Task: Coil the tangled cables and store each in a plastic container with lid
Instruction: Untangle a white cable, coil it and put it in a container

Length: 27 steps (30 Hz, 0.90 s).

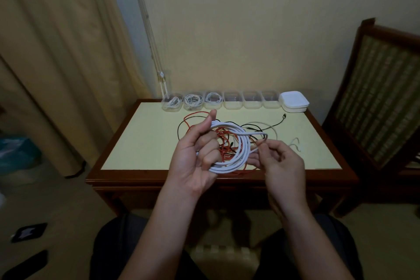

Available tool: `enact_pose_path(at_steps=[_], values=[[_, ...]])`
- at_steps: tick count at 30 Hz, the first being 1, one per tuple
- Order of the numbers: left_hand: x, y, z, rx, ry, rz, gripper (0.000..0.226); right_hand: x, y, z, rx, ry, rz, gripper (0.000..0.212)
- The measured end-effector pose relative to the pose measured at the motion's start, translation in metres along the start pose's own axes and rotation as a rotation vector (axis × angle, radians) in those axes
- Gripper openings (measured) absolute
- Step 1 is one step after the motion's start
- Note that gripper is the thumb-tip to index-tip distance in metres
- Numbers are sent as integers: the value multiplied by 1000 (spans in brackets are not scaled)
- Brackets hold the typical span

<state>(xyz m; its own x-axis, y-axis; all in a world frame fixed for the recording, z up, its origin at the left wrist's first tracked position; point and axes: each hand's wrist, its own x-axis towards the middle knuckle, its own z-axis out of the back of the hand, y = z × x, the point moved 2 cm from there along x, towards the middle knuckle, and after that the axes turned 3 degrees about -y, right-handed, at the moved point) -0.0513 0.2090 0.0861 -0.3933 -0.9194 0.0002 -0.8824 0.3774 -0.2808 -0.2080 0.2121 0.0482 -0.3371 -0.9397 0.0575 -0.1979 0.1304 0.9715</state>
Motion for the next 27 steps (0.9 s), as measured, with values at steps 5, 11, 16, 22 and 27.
enact_pose_path(at_steps=[5, 11, 16, 22, 27], values=[[1, 2, 0, 39, -89, -59, 16, -17, 9, -15, 312, 50, -158, 9], [6, 9, -2, 233, -317, -243, 14, -24, 14, -22, 336, 330, -330, 24], [8, 12, 4, 512, -425, -447, 20, -26, 6, -26, 466, 422, -525, 28], [6, 12, 15, 834, -466, -440, 28, -23, 10, -19, 250, 471, -417, 32], [6, 7, 13, 857, -352, -212, 30, -9, 7, -1, 94, 463, -383, 21]])
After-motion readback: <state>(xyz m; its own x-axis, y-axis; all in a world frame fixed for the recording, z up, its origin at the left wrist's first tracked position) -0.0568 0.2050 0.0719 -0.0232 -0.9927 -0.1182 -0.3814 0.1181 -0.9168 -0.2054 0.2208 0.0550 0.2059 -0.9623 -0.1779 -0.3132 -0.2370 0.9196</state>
